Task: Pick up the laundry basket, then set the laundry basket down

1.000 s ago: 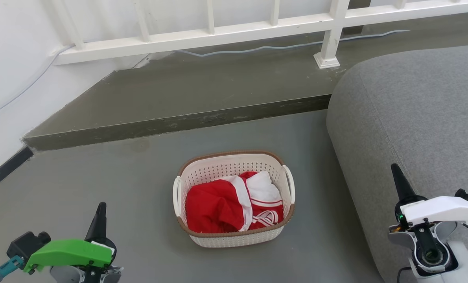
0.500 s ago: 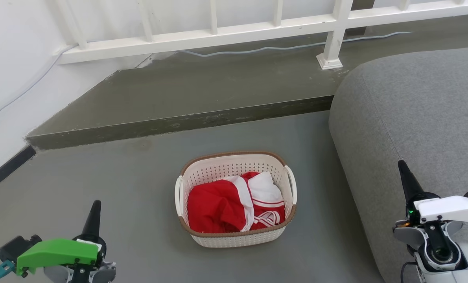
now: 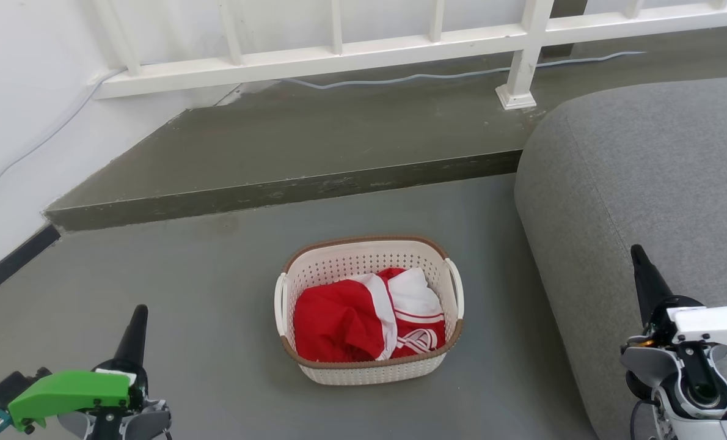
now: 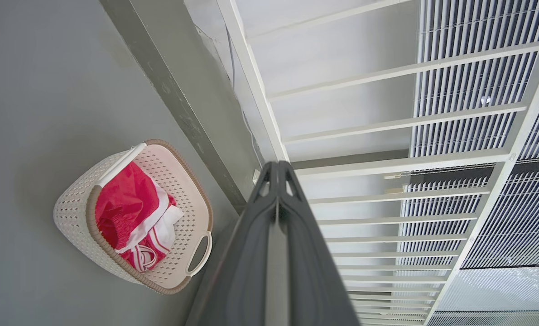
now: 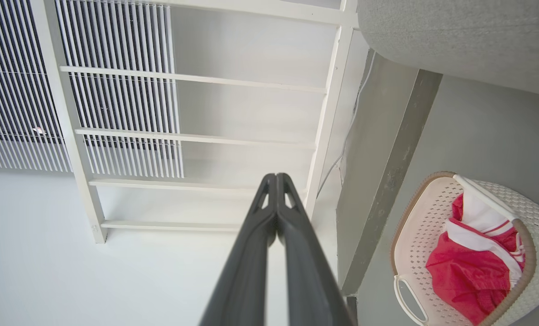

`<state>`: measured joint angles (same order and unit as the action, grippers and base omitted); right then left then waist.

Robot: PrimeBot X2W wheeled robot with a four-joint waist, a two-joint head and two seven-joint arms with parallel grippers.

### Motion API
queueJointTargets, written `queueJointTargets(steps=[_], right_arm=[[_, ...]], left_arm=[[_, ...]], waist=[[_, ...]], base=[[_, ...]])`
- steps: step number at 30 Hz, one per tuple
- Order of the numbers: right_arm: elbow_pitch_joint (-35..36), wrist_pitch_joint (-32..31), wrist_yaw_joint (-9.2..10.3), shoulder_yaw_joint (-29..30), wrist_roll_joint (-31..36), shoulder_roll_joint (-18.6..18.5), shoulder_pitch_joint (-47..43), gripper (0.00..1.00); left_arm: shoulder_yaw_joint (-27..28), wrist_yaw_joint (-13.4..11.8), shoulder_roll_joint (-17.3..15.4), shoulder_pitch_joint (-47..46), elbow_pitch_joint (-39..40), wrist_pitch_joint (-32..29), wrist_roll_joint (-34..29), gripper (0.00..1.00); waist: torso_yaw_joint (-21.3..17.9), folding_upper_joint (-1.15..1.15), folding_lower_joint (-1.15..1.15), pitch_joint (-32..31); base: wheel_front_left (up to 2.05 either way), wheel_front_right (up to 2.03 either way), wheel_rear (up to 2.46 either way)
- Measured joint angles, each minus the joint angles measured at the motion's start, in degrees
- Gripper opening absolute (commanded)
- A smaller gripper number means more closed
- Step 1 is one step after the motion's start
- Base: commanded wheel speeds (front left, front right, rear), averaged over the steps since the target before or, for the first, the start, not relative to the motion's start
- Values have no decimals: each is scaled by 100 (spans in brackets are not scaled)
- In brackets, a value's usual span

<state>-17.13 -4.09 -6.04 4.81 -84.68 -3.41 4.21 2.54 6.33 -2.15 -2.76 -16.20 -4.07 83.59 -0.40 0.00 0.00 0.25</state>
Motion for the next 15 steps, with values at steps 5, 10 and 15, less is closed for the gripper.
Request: queueJointTargets(steps=[5, 10, 15], right_arm=[[21, -59, -49, 113, -290, 46, 0, 0], [51, -172, -52, 234, -565, 92, 1, 0], [68, -210, -60, 285, -706, 113, 1, 0]], left_arm=[[92, 20, 0, -32, 3, -100, 318, 0], [160, 34, 1, -48, 5, -183, 636, 0], [208, 69, 2, -50, 9, -221, 818, 0]], waist=[[17, 0, 0, -4], [35, 0, 0, -8], [41, 0, 0, -9]], base=[[0, 0, 0], [0, 0, 0], [0, 0, 0]])
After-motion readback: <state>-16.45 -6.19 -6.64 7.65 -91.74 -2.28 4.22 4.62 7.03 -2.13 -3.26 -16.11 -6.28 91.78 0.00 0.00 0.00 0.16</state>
